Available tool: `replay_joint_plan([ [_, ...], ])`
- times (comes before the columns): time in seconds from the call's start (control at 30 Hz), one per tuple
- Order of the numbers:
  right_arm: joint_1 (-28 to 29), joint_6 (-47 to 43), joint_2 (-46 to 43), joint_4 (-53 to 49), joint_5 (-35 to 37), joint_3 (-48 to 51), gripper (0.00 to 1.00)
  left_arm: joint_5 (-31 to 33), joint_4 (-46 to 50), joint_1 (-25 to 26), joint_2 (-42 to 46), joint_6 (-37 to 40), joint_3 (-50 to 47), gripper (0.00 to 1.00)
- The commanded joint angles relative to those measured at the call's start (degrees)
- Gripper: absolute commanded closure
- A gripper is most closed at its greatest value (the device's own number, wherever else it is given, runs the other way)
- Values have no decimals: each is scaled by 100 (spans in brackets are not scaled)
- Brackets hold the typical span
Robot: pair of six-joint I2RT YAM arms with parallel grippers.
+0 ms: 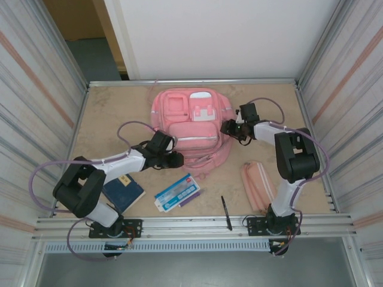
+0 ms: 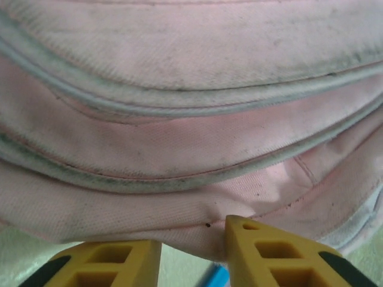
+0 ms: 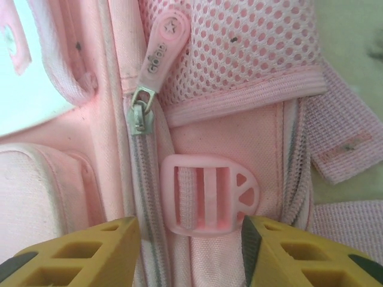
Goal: Pack the student bag
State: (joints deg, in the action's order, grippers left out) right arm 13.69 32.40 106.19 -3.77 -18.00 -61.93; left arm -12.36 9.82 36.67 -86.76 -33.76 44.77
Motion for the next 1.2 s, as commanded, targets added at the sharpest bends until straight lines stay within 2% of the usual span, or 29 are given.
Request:
replay_joint_plan([
  [0.0,66,-146,-63,32,-257,-181,50,161,465,69,284,72,141,58],
  [0.27,173,-791,-1043,-1311,-417,249,47,755,992,-84,826,-55,200,48],
  [0.37,377,-966,-1404,-1717,-621,502,48,740,1053,-307,748,-155,137,41],
  [0.5,576,-966,-1635,-1893,-1309,664,50,485,948,-469,515,-153,206,39],
  [0.57,641,-964,-1615,-1916,-1467,658,55,420,903,-467,357,-140,313,40],
  [0.67,630,-981,-1495,-1965,-1487,618,57,440,831,-466,223,-212,364,41],
  [1.0,759,-1155,-1184,-2102,-1894,480,58,578,509,-428,56,-429,312,46],
  [1.17,781,-1166,-1160,-2084,-2062,518,63,619,495,-382,-33,-474,426,52],
])
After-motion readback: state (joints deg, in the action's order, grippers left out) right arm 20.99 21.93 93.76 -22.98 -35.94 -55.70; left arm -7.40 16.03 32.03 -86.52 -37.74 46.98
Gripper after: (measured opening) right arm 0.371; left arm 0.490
